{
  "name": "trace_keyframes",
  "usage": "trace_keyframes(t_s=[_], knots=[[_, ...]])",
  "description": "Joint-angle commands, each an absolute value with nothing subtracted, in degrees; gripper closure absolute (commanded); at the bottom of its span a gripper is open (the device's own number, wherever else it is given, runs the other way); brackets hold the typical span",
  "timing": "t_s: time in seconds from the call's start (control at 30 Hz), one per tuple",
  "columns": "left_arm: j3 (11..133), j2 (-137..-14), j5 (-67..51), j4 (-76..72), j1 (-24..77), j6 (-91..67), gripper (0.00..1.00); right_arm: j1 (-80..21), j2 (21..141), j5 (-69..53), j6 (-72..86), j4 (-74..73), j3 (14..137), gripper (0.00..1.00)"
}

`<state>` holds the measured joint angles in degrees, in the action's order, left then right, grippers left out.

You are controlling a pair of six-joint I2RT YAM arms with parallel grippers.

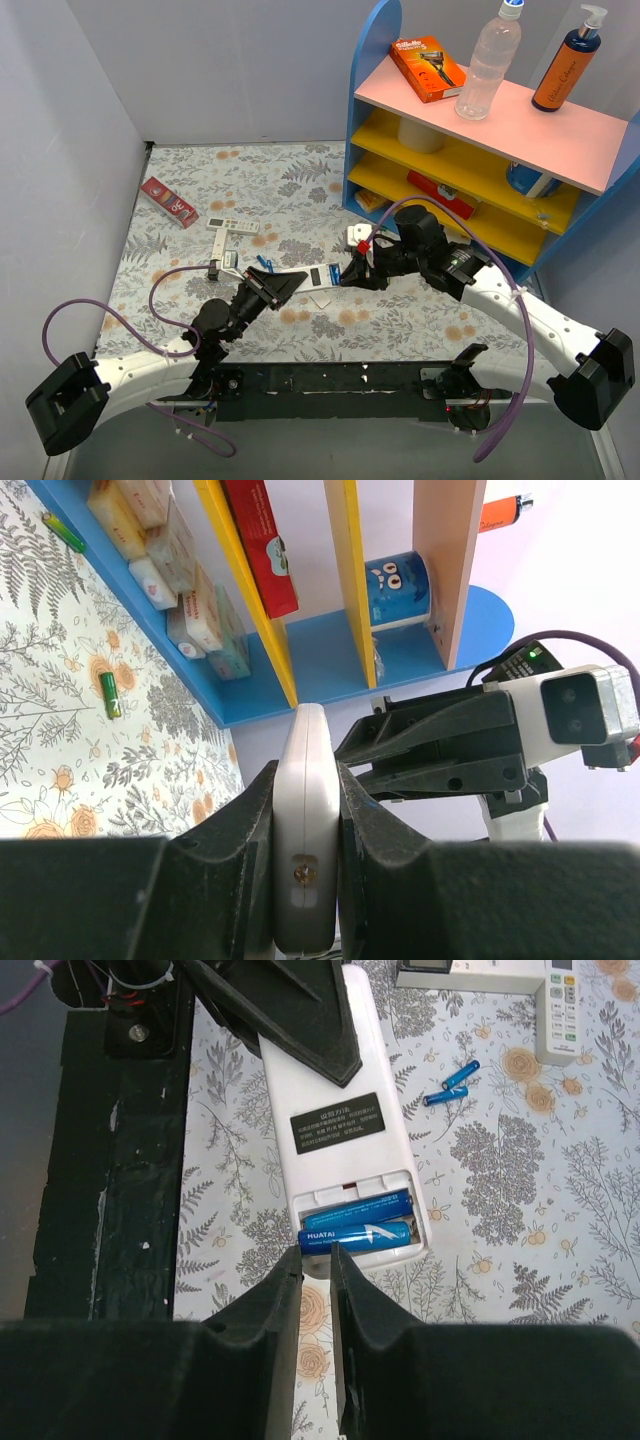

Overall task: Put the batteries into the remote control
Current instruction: Load the battery into the remote control.

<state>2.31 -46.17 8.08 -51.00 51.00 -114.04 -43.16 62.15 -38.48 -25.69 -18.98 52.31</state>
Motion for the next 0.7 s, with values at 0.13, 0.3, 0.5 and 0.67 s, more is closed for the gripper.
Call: trace_keyframes(t_s=[0.13, 0.3, 0.5, 0.67], knots=[[-5.0, -46.1, 4.5, -58.0, 51.2, -128.8, 1.00, -43.2, 63.1, -33.1, -24.4, -13.5, 50.3, 0.79], [-4.6, -46.7, 3.4, -58.9, 51.2, -128.5, 1.00, -43.1, 63.2, -29.4, -22.3, -10.7, 49.6, 0.85], [-4.1, -48.0, 1.9, -60.5, 51.2, -127.4, 1.00, -43.2, 64.2, -26.2, -19.7, -9.5, 50.3, 0.89], [-2.8, -48.1, 0.1, -60.1, 51.2, -124.6, 1.00, -43.2, 65.7, -24.3, -16.7, -10.5, 52.1, 0.93]])
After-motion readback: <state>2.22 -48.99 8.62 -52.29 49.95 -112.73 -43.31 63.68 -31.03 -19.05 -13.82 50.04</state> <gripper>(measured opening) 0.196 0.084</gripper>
